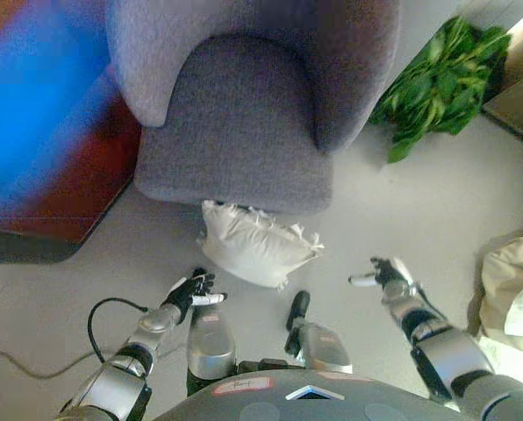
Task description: Pick up the pillow and put it on the sofa.
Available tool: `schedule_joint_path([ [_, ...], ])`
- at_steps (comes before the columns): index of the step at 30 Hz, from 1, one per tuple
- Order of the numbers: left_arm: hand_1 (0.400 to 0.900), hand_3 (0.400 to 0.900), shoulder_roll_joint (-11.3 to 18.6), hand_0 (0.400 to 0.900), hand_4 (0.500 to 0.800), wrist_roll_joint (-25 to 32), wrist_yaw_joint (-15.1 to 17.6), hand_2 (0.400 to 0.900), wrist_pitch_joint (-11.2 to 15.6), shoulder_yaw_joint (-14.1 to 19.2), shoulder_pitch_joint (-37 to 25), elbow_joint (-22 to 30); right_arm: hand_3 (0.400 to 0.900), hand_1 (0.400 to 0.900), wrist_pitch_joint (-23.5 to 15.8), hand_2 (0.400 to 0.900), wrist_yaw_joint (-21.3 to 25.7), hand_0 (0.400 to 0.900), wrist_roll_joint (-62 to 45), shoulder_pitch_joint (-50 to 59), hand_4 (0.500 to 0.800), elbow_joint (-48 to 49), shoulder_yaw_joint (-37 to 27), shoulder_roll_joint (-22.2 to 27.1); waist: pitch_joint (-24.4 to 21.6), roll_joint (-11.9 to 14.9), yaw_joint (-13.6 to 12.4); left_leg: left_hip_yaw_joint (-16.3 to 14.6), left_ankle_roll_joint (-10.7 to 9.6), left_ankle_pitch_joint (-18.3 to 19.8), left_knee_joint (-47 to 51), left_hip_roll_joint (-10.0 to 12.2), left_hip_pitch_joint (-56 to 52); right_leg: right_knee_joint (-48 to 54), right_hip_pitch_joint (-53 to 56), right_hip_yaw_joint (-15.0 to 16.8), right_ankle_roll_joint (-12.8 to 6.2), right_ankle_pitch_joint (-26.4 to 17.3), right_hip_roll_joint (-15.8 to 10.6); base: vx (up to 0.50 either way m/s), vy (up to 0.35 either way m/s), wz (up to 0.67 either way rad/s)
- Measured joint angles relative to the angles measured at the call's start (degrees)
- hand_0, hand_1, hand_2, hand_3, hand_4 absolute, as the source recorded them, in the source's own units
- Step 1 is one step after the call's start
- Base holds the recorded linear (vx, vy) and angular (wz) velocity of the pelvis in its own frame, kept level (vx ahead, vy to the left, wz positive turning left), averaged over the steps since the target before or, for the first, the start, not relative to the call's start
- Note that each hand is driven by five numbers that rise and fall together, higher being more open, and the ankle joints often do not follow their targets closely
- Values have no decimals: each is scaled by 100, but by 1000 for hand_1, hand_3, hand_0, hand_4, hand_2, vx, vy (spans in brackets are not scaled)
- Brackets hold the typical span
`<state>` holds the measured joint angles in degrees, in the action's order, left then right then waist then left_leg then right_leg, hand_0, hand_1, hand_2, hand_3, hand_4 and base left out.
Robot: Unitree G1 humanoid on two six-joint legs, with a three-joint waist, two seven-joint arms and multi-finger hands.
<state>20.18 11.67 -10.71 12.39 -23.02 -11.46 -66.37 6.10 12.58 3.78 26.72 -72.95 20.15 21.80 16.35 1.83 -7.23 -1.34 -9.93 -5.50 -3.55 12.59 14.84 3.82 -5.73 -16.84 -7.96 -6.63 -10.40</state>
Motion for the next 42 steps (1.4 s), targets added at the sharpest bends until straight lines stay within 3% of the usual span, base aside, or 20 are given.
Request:
schedule_joint_path([
  [4,900,900,23,900,800,220,-10,900,37,-48,-219,492,900,900,-23,900,-272,900,-27,898,800,17,42,531,470,-458,-187,120,114,-91,0,-234,237,12,-136,-122,-90,-88,-184,-87,39,20],
  [8,900,900,70,900,800,462,-9,900,28,-170,-325,681,900,900,-12,900,-517,900,-116,1564,800,50,239,730,852,-647,-384,158,183,-139,-14,-378,432,-23,-294,-169,-144,-121,-325,-76,44,17],
  [17,900,900,72,900,800,1099,34,900,159,-279,-423,1185,900,900,258,900,-640,900,-400,2209,800,69,271,940,1138,-670,-407,242,349,-220,-102,-667,875,-209,-713,-196,-211,-135,-610,-67,49,4],
  [21,900,900,64,900,800,1176,120,900,282,-283,-427,1265,900,900,260,900,-637,900,-412,2249,800,159,271,963,1141,-677,-399,237,378,-254,-158,-679,1031,-280,-904,-128,-228,-143,-629,-35,51,-1],
  [35,900,900,-30,900,800,1223,156,900,297,-305,-450,1283,900,900,264,900,-659,900,-612,2285,800,317,257,974,1142,-678,-343,222,396,-331,-135,-676,1167,-422,-1134,-83,-228,-142,-640,-14,22,2],
  [39,900,900,-49,900,800,1223,155,900,296,-303,-499,1279,900,900,433,900,-680,900,-590,2266,800,318,254,872,1142,-678,-309,235,400,-347,-135,-680,1088,-443,-1067,-90,-229,-141,-643,4,-1,1],
  [42,900,900,-59,900,800,1223,161,900,284,-381,-615,1276,900,900,665,900,-1081,900,-286,2246,800,241,341,797,1153,-700,-334,242,405,-366,-135,-681,1059,-473,-1047,-91,-231,-140,-648,7,-25,10],
])
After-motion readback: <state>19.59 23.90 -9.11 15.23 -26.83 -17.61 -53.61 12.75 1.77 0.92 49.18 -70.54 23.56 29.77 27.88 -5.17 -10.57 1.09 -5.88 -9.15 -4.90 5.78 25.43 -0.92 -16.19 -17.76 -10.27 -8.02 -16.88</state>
